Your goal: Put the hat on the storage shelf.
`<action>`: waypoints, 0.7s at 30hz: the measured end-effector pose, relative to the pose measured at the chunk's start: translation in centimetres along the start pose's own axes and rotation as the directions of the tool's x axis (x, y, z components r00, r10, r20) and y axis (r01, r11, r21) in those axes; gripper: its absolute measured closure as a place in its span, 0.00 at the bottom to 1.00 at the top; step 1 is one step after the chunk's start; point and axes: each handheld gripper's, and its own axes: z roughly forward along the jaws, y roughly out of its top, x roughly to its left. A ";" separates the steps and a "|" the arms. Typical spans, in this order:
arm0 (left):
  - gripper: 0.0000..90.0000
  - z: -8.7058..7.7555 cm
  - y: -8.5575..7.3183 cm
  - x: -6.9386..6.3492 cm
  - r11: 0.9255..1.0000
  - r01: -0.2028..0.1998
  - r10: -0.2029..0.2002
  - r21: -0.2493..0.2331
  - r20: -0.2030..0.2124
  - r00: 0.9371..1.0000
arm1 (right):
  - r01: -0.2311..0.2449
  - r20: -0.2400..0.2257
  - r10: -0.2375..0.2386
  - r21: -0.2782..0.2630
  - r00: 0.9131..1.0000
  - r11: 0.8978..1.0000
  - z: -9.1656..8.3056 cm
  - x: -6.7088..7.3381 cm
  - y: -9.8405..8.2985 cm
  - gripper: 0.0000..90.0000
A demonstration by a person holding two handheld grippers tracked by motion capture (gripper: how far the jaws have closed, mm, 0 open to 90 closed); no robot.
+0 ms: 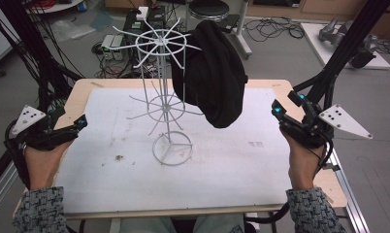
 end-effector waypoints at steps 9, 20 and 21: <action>0.20 0.1 -0.1 -0.1 1.000 0.002 -0.002 0.000 0.000 1.000 | 0.001 0.048 -0.003 0.043 0.999 0.999 -1.3 -0.9 -1.9 0.27; 0.20 0.2 -0.1 -0.3 1.000 -0.004 0.004 0.003 0.010 1.000 | 0.087 0.052 -0.095 0.140 0.994 0.986 -1.7 -0.1 -5.4 0.13; 0.20 0.3 -0.2 -0.3 1.000 -0.001 0.001 0.003 0.010 1.000 | 0.103 0.045 -0.111 0.147 0.993 0.984 -1.7 0.0 -6.1 0.13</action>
